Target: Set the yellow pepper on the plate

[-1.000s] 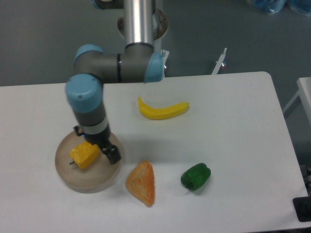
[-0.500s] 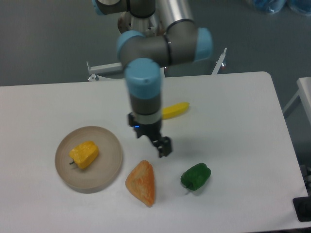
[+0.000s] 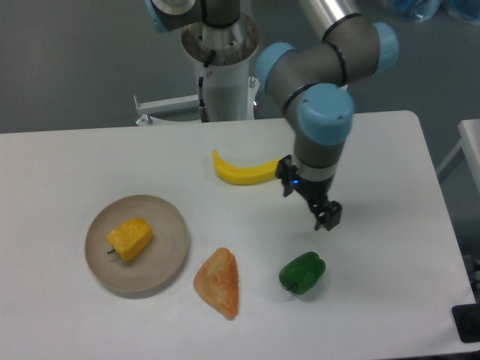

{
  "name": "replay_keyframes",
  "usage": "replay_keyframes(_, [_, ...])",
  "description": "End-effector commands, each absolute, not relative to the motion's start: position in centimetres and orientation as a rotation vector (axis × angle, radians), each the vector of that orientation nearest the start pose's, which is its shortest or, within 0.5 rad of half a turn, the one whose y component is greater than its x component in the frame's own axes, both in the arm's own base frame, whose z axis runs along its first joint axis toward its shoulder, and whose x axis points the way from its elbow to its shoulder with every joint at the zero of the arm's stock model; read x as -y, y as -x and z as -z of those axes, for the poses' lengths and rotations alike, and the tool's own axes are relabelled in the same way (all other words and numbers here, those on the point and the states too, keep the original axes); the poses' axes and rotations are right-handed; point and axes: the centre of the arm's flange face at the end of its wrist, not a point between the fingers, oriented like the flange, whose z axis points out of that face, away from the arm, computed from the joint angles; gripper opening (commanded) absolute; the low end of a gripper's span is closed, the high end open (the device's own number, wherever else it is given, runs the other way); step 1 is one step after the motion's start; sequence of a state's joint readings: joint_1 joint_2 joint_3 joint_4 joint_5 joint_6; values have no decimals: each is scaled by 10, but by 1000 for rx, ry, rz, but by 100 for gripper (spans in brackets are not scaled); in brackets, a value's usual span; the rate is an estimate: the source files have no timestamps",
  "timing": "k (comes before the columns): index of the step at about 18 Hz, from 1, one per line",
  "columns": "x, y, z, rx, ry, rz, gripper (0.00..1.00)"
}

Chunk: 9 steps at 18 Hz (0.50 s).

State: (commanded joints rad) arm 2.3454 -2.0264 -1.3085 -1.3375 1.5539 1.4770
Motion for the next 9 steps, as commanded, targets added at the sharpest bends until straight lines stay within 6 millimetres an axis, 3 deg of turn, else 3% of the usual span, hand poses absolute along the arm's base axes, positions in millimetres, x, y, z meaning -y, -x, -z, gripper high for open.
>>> replay_keyframes(9, [-580, 372, -361, -1093, 2932, -7, 100])
